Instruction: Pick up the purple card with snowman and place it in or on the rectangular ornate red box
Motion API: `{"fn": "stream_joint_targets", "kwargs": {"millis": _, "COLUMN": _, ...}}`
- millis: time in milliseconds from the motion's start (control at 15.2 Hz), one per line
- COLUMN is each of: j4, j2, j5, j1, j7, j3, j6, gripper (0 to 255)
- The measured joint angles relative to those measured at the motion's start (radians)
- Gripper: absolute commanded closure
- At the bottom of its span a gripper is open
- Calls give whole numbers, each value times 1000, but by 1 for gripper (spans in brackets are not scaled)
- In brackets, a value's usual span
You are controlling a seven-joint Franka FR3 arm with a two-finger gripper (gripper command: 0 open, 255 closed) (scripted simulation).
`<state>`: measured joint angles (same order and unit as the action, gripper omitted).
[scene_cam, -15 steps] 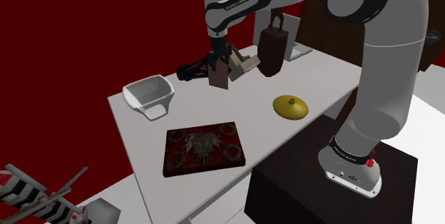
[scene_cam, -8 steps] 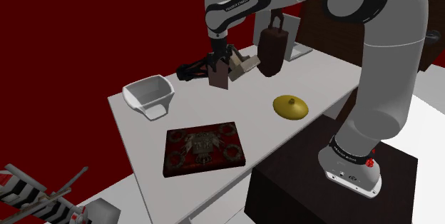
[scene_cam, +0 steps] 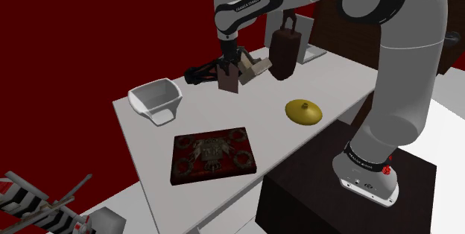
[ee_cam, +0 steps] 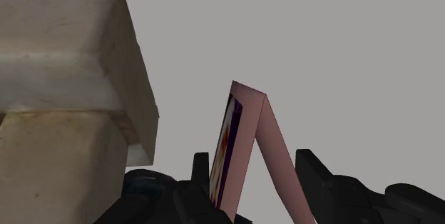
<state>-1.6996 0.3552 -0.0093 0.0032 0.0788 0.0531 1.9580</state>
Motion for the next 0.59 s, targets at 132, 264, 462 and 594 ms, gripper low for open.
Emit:
{"fn": "stream_joint_targets", "kwargs": {"millis": 132, "j4": 0, "j2": 0, "j5": 0, "j1": 0, "j7": 0, "j3": 0, "j6": 0, "gripper": 255}}
{"fn": "stream_joint_targets", "kwargs": {"millis": 264, "j4": 11, "j2": -3, "j5": 1, "j1": -1, "j7": -2, "j3": 0, "j6": -15, "gripper": 255}}
{"fn": "stream_joint_targets", "kwargs": {"millis": 462, "j4": 33, "j2": -14, "j5": 1, "j1": -1, "j7": -1, "j3": 0, "j6": -48, "gripper": 255}}
{"fn": "stream_joint_targets", "kwargs": {"millis": 594, "j4": 51, "j2": -20, "j5": 1, "j1": 0, "j7": 0, "j3": 1, "j6": -72, "gripper": 255}}
